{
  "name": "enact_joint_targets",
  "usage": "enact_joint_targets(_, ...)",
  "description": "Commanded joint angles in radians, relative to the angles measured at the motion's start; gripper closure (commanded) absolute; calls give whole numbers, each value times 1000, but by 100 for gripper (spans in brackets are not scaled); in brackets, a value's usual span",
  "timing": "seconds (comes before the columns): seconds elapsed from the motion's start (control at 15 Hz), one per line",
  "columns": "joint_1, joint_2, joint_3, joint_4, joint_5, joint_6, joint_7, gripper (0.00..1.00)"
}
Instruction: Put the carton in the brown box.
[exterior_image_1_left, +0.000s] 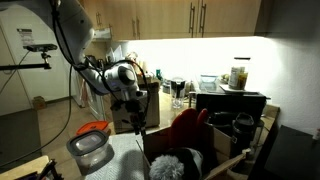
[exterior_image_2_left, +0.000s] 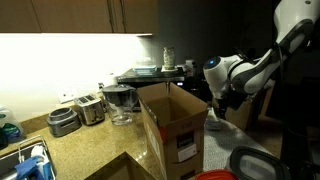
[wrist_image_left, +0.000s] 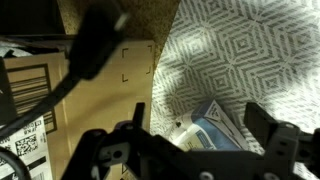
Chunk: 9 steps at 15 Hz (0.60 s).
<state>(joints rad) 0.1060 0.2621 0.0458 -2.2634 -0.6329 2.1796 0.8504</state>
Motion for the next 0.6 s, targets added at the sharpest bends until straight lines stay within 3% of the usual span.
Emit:
enact_joint_targets(0.0, 28, 19, -27, 17, -64, -14, -39, 0)
enact_joint_targets(0.4, 24, 56, -46, 39, -247, -2, -129, 0)
enact_joint_targets(0.53, 9, 66, -42, 35, -259, 34, -198, 0)
